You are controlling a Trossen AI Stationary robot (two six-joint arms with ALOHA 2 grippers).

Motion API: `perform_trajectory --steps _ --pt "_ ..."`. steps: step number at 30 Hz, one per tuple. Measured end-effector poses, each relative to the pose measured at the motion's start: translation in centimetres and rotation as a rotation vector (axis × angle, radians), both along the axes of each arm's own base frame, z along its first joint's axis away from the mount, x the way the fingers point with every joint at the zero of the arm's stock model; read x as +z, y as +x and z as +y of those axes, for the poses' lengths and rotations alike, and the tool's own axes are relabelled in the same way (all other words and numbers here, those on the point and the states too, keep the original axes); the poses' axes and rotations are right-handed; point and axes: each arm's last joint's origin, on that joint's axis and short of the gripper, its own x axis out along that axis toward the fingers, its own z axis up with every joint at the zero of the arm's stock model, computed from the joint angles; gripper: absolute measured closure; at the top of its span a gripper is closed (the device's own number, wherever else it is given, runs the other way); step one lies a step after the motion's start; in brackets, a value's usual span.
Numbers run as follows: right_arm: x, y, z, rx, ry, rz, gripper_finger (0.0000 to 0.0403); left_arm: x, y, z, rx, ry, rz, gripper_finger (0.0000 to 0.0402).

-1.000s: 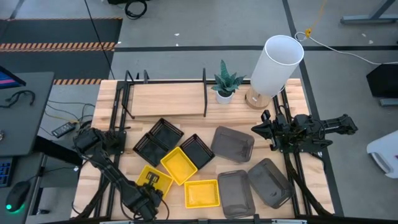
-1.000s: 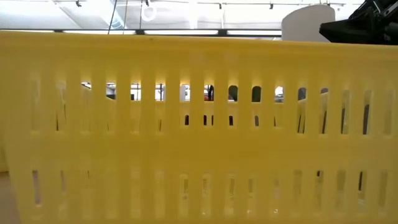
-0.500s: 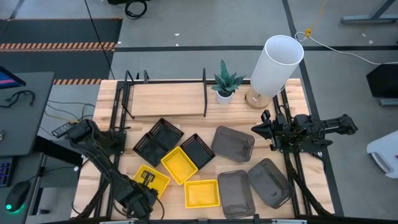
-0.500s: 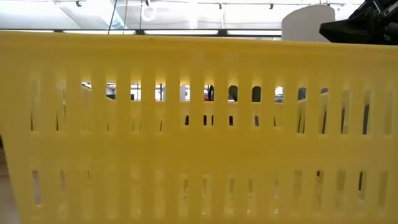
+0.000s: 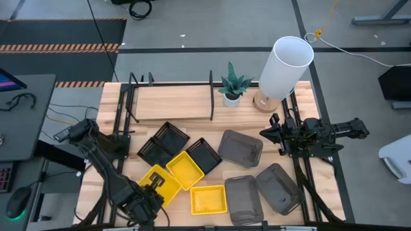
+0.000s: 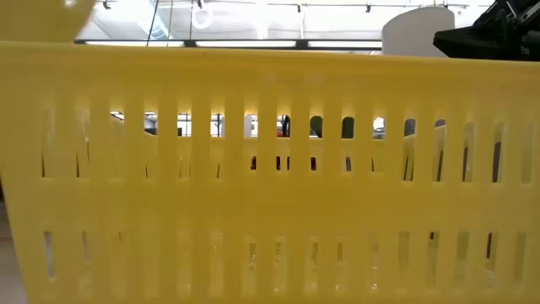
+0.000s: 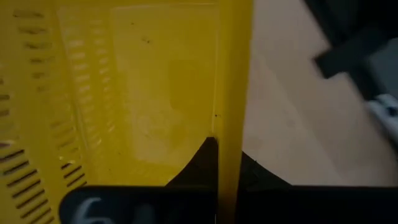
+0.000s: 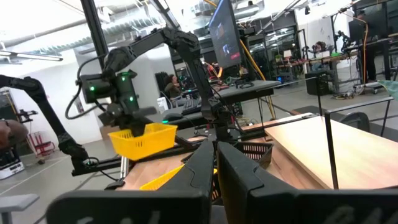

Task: Stack baskets on shelf by color
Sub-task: Stack the bottom left yellow bin on top of the middle yellow bin

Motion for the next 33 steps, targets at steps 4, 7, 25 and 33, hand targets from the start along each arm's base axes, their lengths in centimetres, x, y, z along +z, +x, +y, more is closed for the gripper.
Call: perform_trajectory --steps 4,7,25,33 --pt "0.0 0.0 0.0 0.0 0.0 0.0 0.0376 0.0 0.9 0.8 -0.045 0.06 -0.037 0.0401" --pt "0.0 0.0 0.0 0.0 0.0 0.0 0.0376 -0.4 1.9 1.3 -0.072 0.122 -0.056 0.0401" --pt "0.0 0.0 0.0 0.0 0.0 -0.001 0.0376 -4.6 5.5 2.7 -0.306 0.408 -0.066 0.0401" --pt "0.0 0.0 0.0 0.0 0.001 -0.005 0.0376 -5.6 6.3 4.1 -0.269 0.312 -0.036 0.0401"
